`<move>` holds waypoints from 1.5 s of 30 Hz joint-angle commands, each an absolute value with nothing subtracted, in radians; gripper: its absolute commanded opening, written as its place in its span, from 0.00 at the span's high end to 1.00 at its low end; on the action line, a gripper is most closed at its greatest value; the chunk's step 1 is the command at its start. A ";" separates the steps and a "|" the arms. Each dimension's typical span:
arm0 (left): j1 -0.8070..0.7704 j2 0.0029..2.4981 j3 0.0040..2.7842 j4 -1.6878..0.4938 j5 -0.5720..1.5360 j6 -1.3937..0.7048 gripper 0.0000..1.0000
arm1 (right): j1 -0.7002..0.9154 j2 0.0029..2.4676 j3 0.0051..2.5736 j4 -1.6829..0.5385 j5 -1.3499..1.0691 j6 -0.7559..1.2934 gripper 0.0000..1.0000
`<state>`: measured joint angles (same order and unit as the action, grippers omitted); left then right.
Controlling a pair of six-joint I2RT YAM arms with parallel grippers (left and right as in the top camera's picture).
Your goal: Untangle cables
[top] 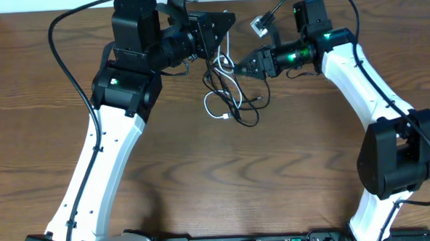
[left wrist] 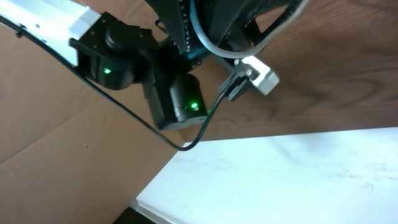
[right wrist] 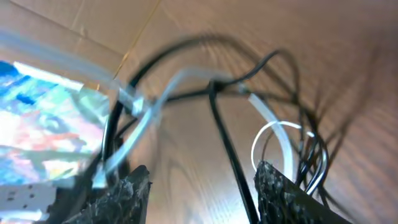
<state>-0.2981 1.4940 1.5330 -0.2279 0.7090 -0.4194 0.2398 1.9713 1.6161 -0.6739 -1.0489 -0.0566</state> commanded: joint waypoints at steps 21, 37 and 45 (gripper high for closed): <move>-0.297 1.481 1.540 -0.083 0.742 -0.582 0.92 | 0.104 1.997 1.616 -0.408 -1.245 0.109 0.45; -0.300 1.497 1.540 -0.132 0.664 -0.582 0.92 | 0.253 1.998 1.616 -0.310 -1.129 0.173 0.42; -0.299 1.481 1.541 0.018 0.682 -0.680 0.93 | 0.308 1.998 1.615 -0.313 -0.970 0.278 0.42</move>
<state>-0.2981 1.4960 1.5307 -0.0414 0.6743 -0.6334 0.2958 1.9965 1.6142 -0.3119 -1.0409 0.2234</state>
